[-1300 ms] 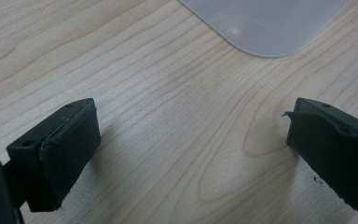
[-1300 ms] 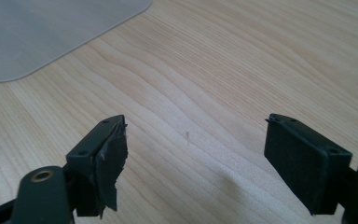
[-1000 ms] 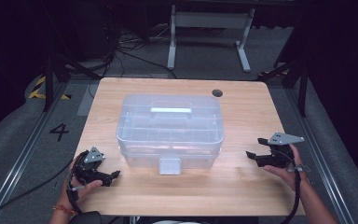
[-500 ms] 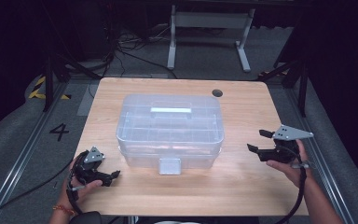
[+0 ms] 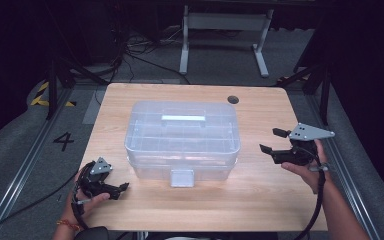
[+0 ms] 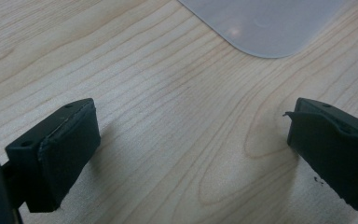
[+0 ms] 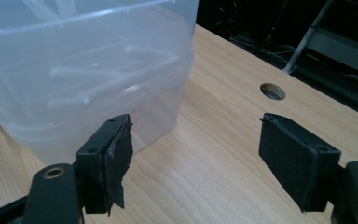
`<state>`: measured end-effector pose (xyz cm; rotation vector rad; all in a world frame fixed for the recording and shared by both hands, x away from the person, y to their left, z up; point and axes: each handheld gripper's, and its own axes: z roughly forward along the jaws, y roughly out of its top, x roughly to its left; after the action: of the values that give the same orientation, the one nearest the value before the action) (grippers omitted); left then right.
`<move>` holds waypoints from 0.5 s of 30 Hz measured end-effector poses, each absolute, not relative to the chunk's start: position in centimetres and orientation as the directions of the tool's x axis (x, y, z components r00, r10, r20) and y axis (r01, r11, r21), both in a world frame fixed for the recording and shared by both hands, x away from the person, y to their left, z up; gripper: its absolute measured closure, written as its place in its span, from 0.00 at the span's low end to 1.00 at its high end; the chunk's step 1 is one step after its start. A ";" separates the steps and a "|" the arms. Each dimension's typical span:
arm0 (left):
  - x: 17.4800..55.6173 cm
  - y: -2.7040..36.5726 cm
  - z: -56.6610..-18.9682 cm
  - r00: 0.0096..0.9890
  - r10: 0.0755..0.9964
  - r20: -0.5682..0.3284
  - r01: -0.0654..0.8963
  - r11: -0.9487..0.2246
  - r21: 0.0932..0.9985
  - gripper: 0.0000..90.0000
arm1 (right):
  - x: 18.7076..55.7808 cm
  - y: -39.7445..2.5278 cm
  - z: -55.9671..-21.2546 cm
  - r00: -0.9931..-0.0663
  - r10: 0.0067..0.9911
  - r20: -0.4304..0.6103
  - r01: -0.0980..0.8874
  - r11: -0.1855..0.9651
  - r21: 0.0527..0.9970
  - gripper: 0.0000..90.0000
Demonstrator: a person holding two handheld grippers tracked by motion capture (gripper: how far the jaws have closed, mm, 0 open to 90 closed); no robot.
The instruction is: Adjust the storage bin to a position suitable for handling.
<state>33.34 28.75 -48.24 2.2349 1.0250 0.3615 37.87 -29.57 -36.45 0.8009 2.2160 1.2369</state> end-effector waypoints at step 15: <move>33.5 28.8 -48.2 0.661 0.750 0.001 0.564 -0.498 0.659 0.03 | 38.7 -26.3 -33.6 -0.746 0.644 -0.168 0.187 0.445 0.876 0.30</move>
<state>33.46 28.80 -48.21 2.2414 1.0113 0.3816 38.66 -26.34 -33.56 0.6967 2.2157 1.2552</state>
